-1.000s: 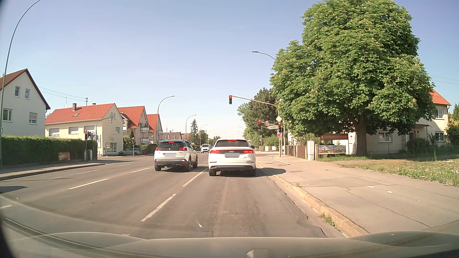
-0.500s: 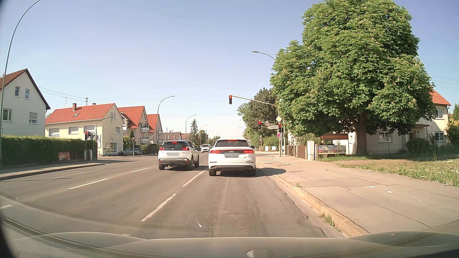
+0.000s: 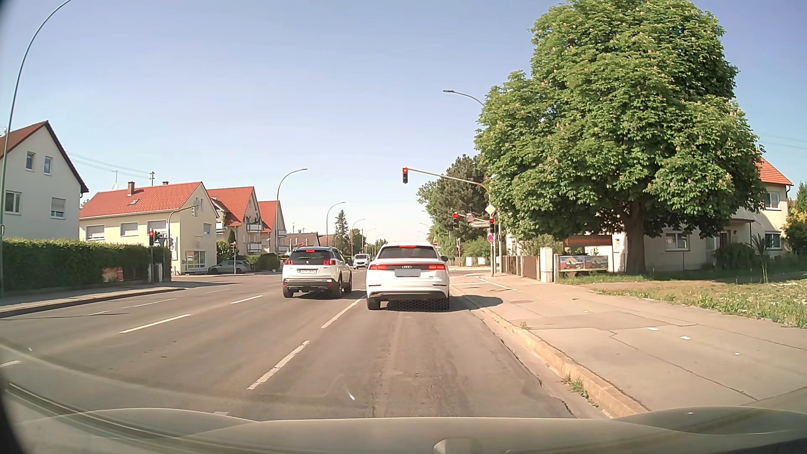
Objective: Follow the waypoints while adhering to traffic rules and regulations
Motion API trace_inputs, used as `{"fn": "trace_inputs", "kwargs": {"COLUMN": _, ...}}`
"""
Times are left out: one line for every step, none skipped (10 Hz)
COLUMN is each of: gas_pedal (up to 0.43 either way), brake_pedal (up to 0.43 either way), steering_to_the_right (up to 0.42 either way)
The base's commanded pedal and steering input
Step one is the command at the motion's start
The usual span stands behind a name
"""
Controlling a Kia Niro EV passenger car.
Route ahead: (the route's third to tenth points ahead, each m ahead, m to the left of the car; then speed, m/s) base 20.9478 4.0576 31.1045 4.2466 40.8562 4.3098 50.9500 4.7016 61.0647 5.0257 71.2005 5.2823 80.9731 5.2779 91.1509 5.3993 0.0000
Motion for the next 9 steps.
{"fn": "trace_inputs", "kwargs": {"gas_pedal": 0.0, "brake_pedal": 0.134, "steering_to_the_right": 0.007}}
{"fn": "trace_inputs", "kwargs": {"gas_pedal": 0.0, "brake_pedal": 0.134, "steering_to_the_right": 0.007}}
{"fn": "trace_inputs", "kwargs": {"gas_pedal": 0.0, "brake_pedal": 0.134, "steering_to_the_right": 0.007}}
{"fn": "trace_inputs", "kwargs": {"gas_pedal": 0.0, "brake_pedal": 0.134, "steering_to_the_right": 0.007}}
{"fn": "trace_inputs", "kwargs": {"gas_pedal": 0.0, "brake_pedal": 0.134, "steering_to_the_right": 0.007}}
{"fn": "trace_inputs", "kwargs": {"gas_pedal": 0.0, "brake_pedal": 0.134, "steering_to_the_right": 0.006}}
{"fn": "trace_inputs", "kwargs": {"gas_pedal": 0.0, "brake_pedal": 0.134, "steering_to_the_right": 0.006}}
{"fn": "trace_inputs", "kwargs": {"gas_pedal": 0.0, "brake_pedal": 0.134, "steering_to_the_right": 0.006}}
{"fn": "trace_inputs", "kwargs": {"gas_pedal": 0.0, "brake_pedal": 0.14, "steering_to_the_right": 0.006}}
